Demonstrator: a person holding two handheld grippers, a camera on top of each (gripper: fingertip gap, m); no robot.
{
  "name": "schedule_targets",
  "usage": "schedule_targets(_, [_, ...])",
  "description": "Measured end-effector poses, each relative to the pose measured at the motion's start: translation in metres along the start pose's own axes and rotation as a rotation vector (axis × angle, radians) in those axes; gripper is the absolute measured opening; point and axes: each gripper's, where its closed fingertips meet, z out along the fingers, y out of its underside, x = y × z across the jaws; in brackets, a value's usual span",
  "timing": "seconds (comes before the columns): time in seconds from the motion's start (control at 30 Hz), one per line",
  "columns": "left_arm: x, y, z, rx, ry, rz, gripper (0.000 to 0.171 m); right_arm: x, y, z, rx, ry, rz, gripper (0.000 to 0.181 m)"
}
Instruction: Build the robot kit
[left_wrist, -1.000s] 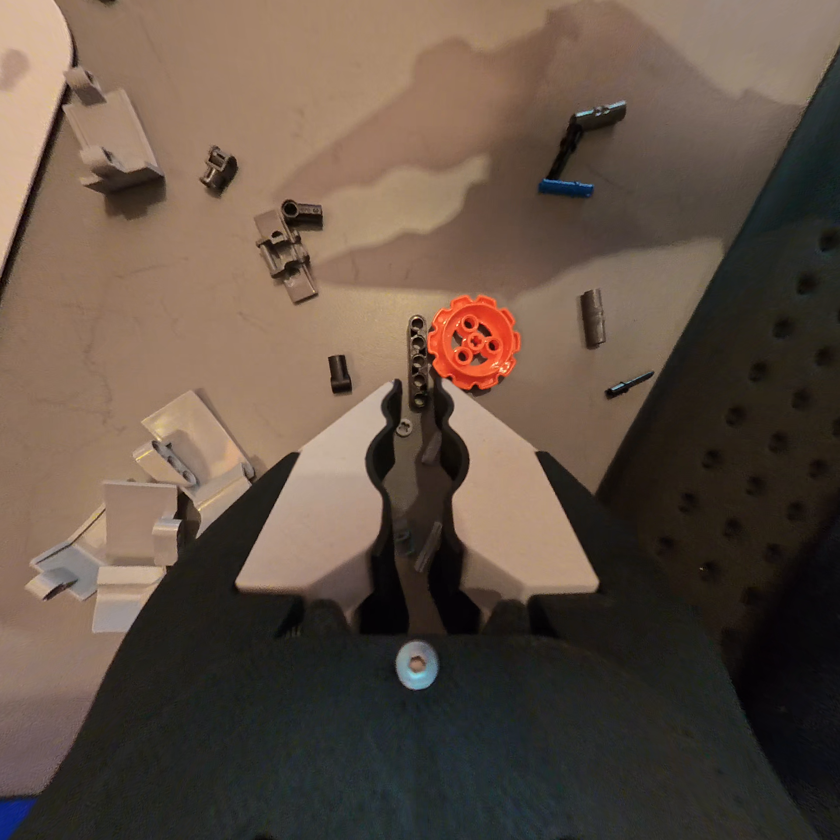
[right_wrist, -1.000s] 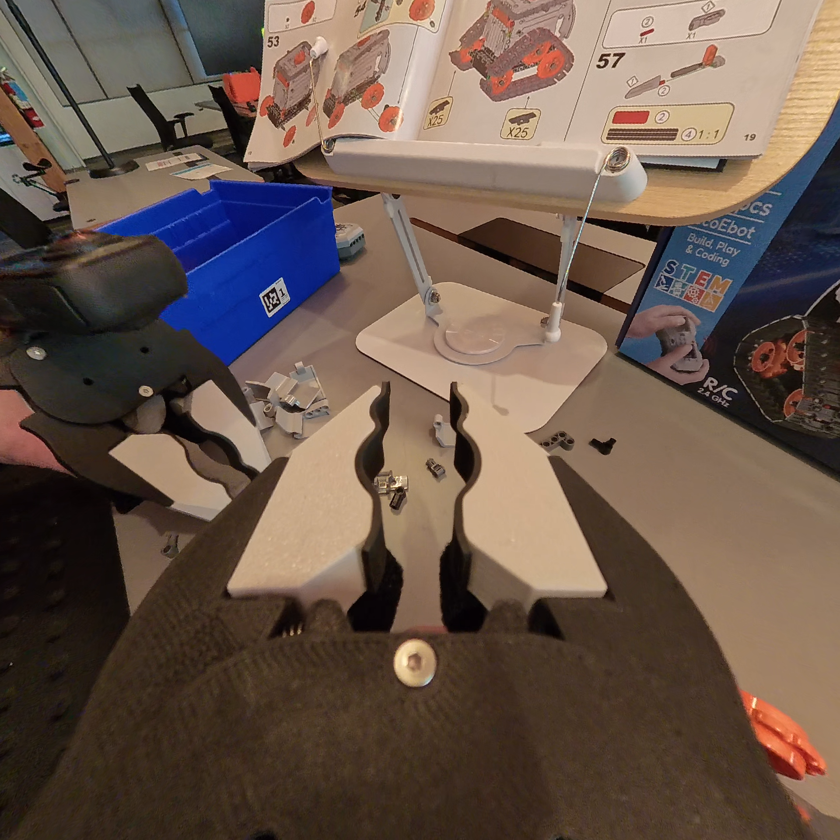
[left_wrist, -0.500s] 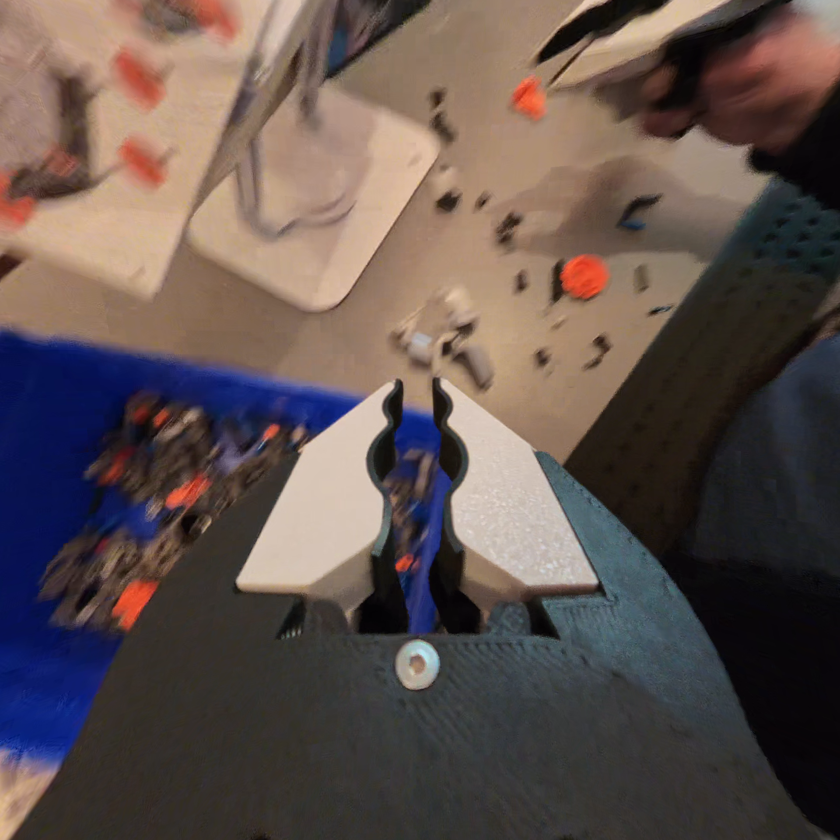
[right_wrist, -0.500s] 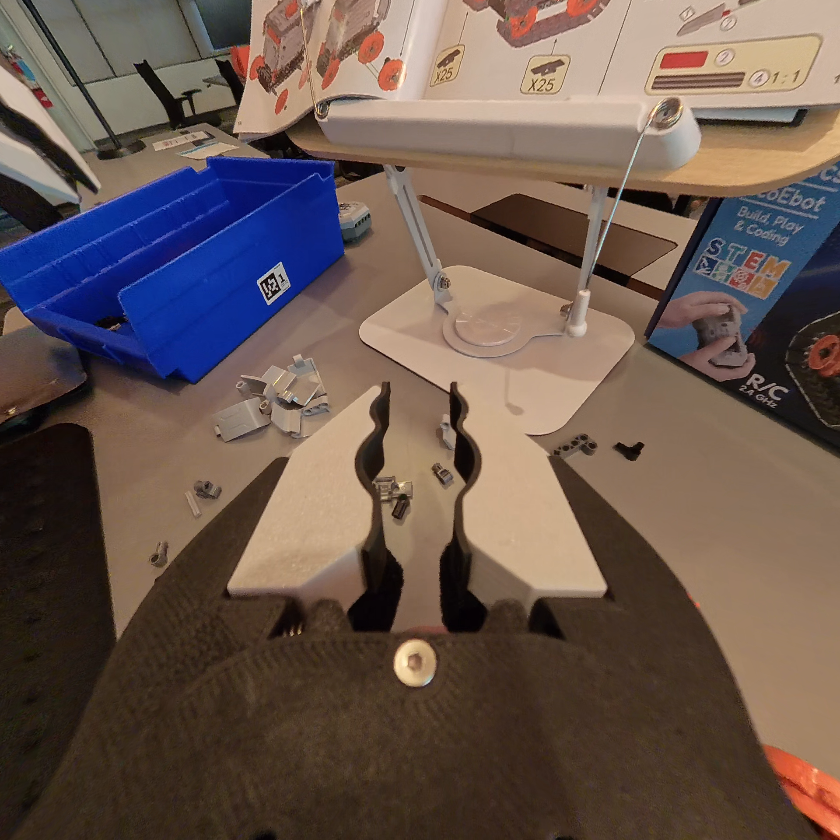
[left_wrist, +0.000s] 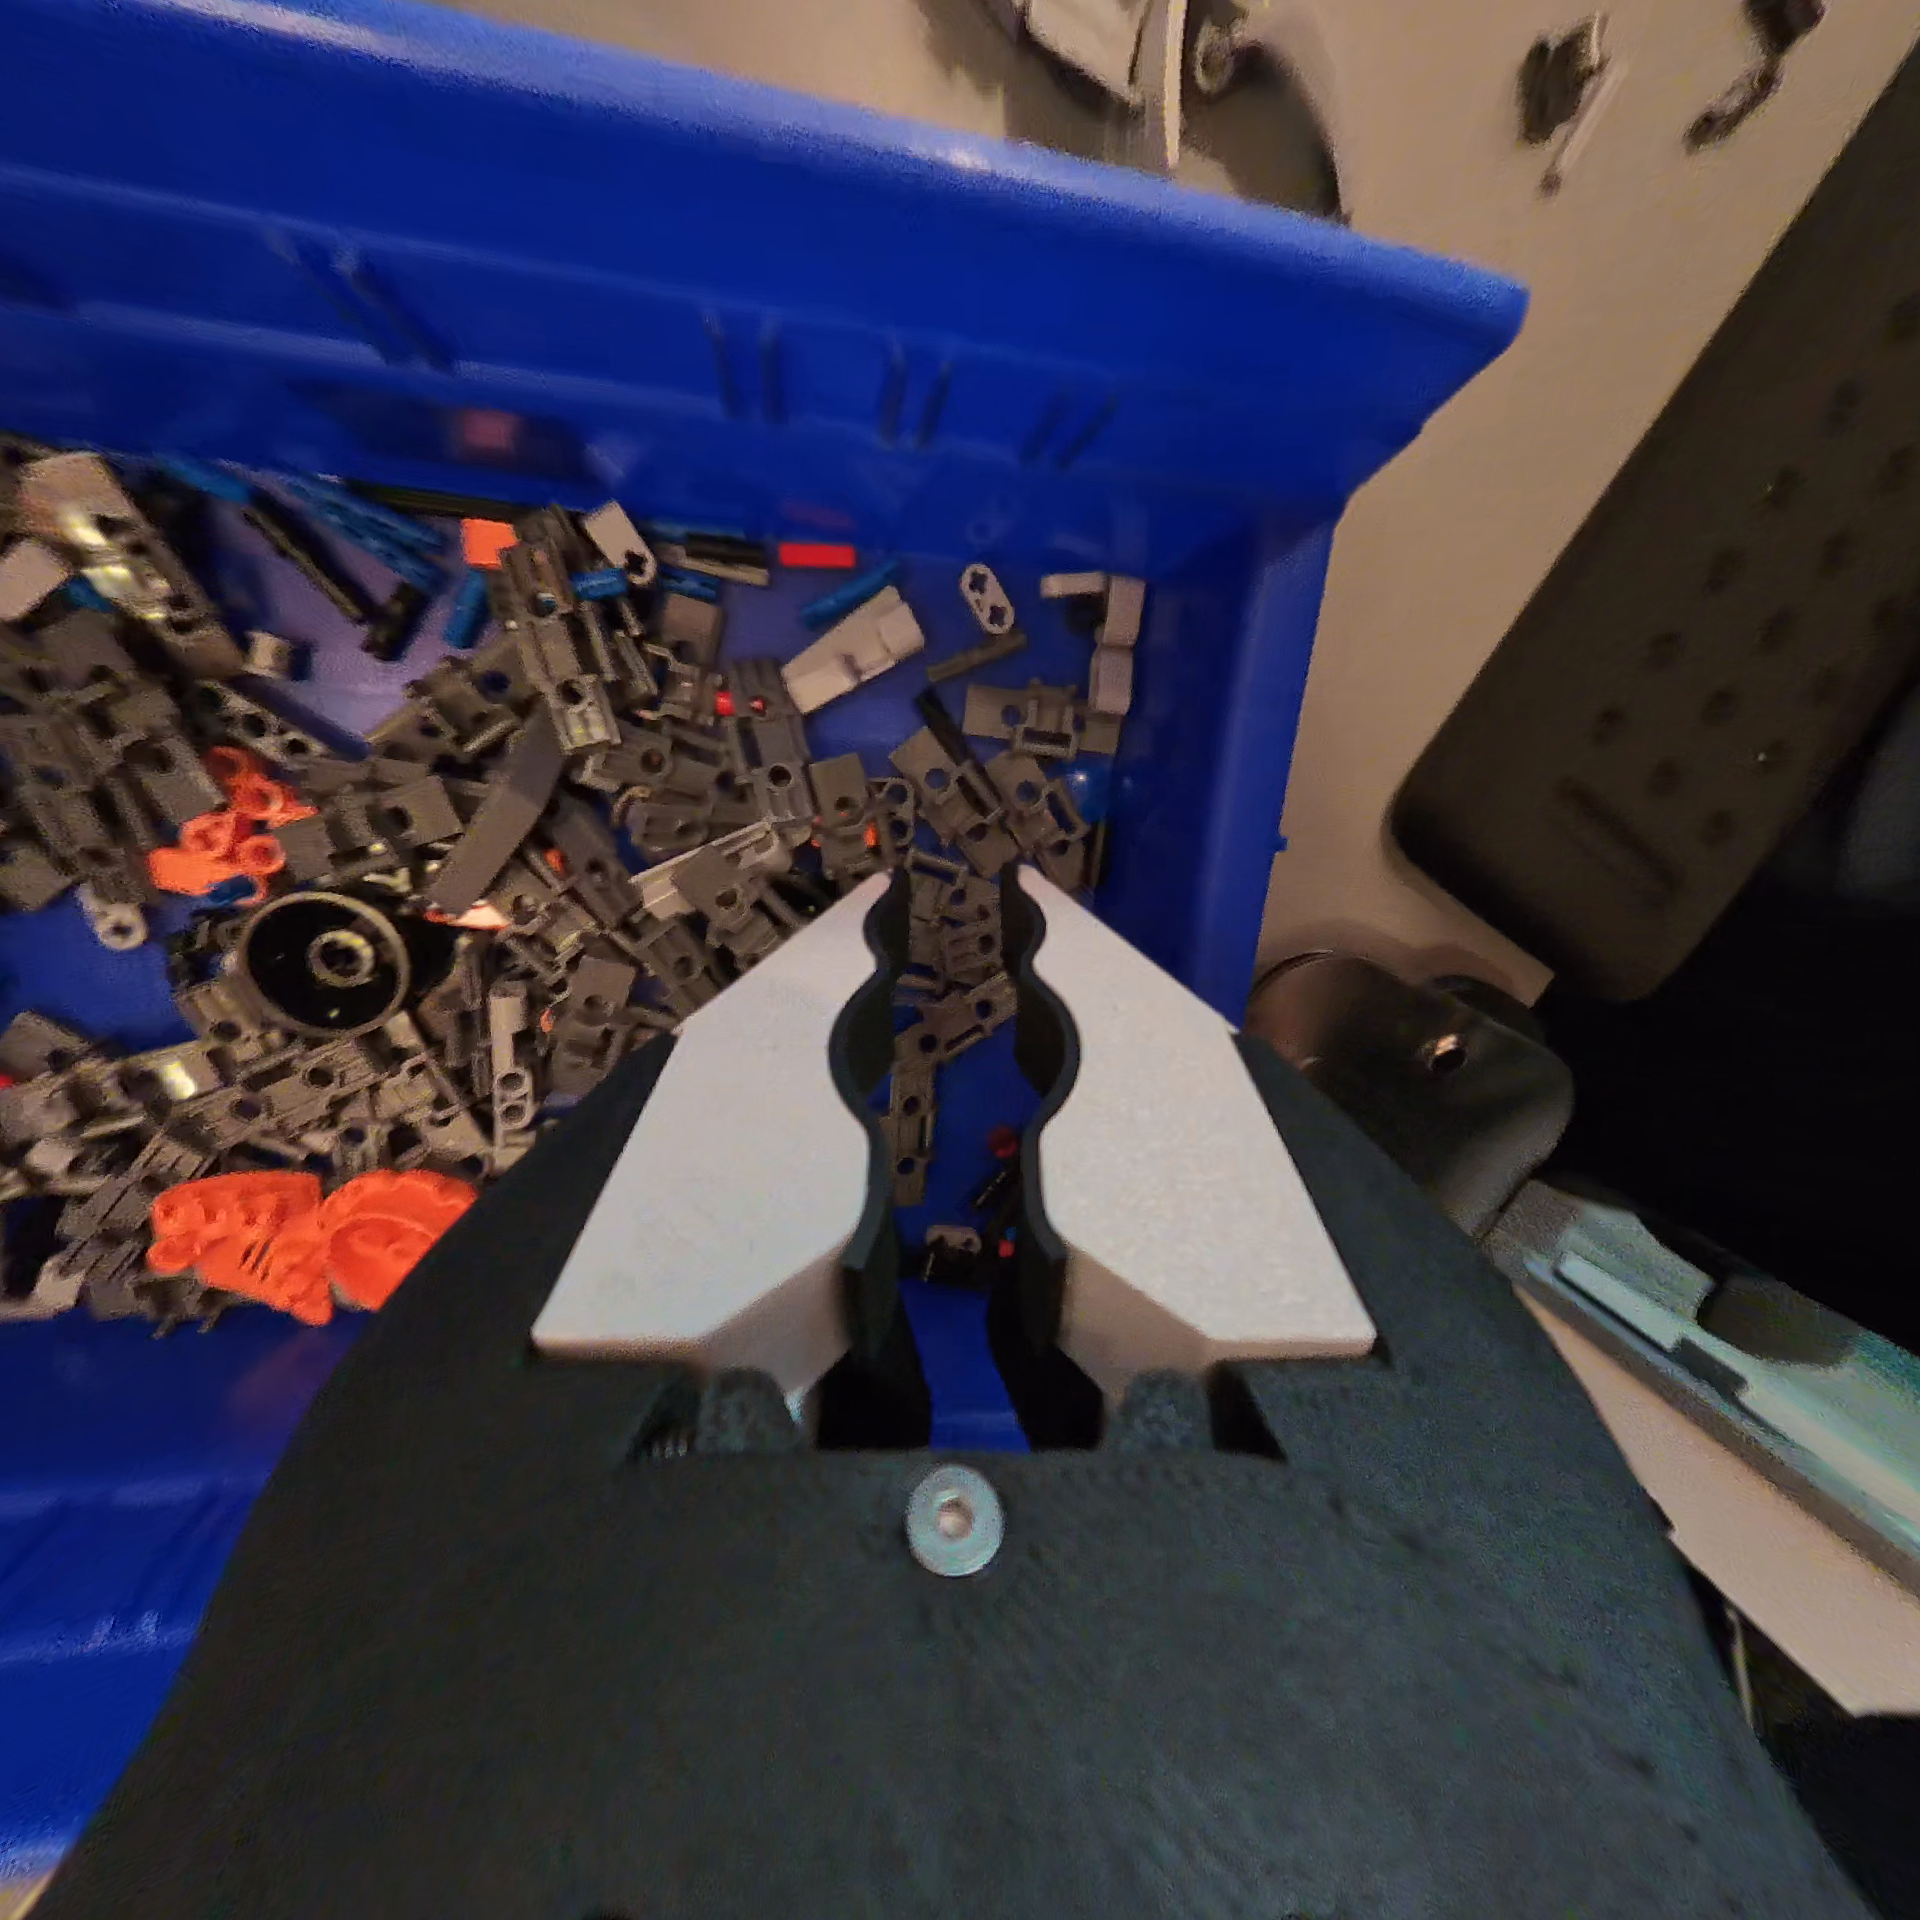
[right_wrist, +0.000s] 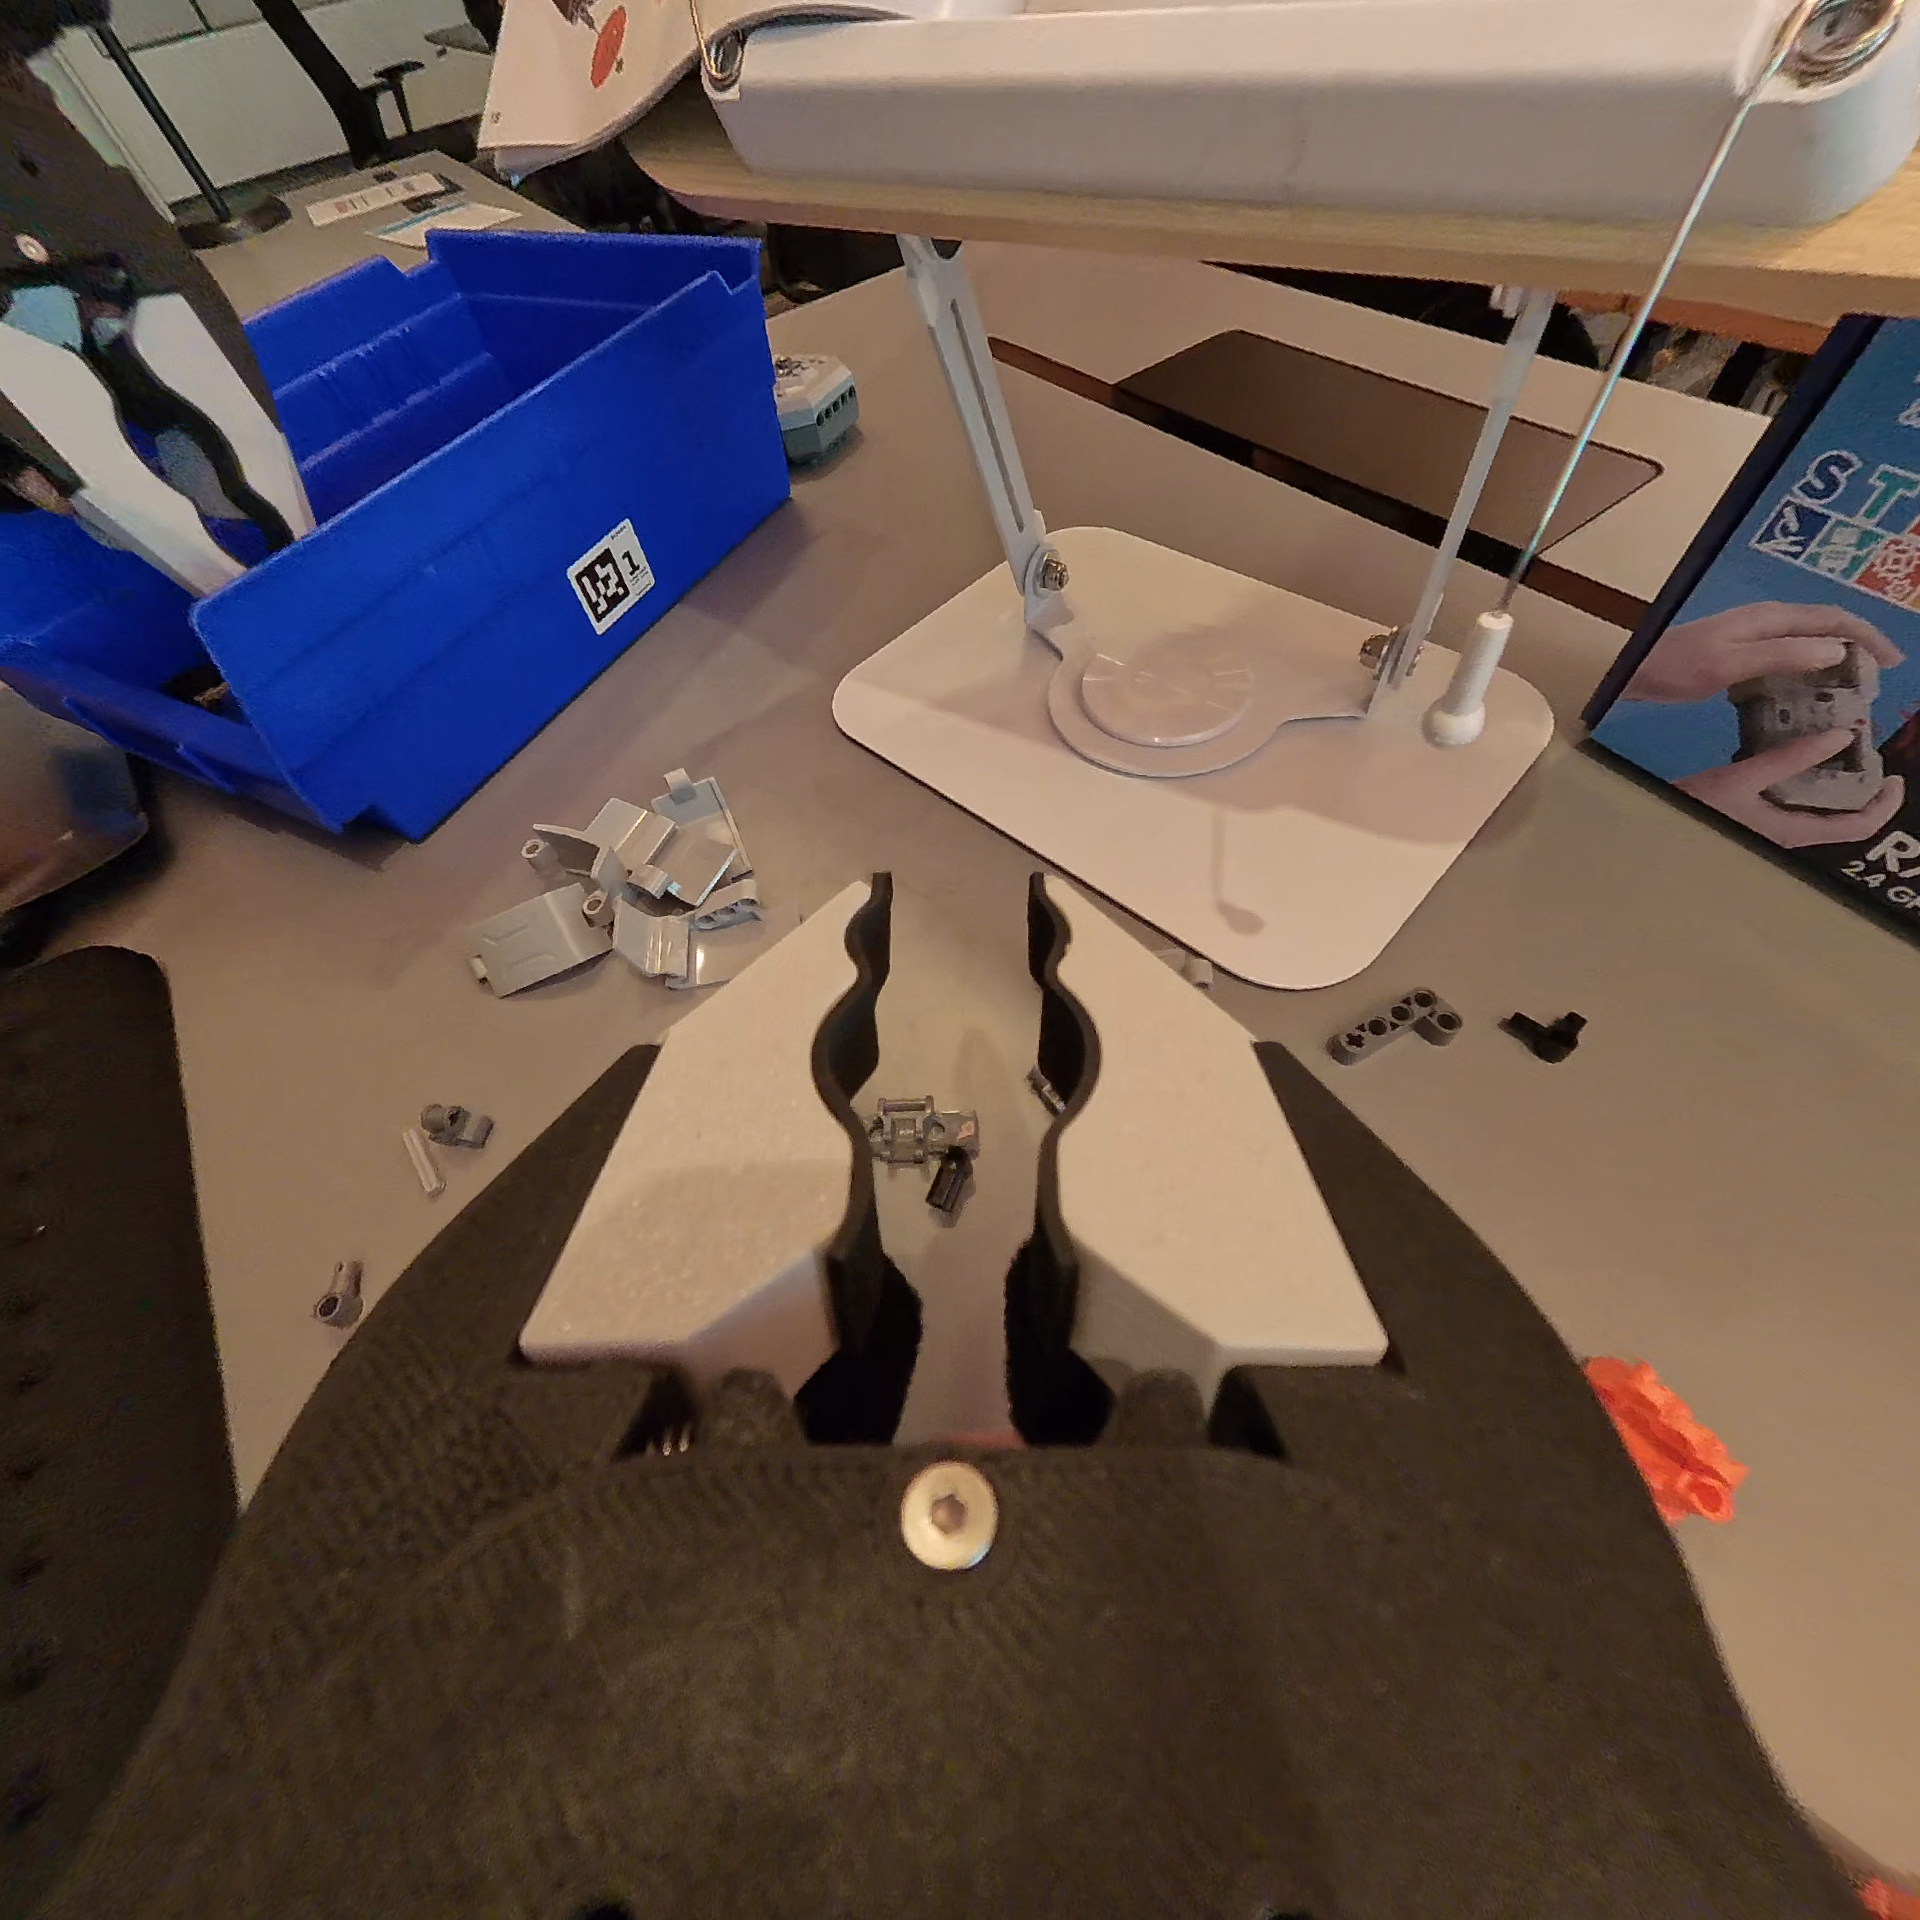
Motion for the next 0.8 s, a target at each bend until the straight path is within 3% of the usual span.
schedule_targets(0.13, [-0.007,0.004,0.014,-0.068,0.054,0.033,0.016,-0.001,0.0,0.007,-0.004,-0.004,0.003,0.024])
schedule_targets(0.3, [-0.035,0.02,-0.009,-0.212,0.061,0.112,0.018,-0.001,0.0,0.013,-0.007,-0.007,0.002,0.024])
schedule_targets(0.4, [-0.02,0.042,-0.021,-0.377,0.161,0.145,0.023,-0.001,0.0,0.015,0.008,-0.01,0.015,0.024])
schedule_targets(0.5, [-0.007,0.054,-0.02,-0.441,0.223,0.164,0.027,-0.001,0.003,0.017,0.018,-0.016,0.03,0.024])
schedule_targets(0.67, [0.009,0.083,-0.007,-0.59,0.254,0.211,0.037,-0.001,0.009,0.021,0.016,-0.03,0.044,0.024])
schedule_targets(0.8, [0.004,0.095,-0.002,-0.712,0.187,0.261,0.045,0.001,0.011,0.022,0.017,-0.032,0.047,0.024])
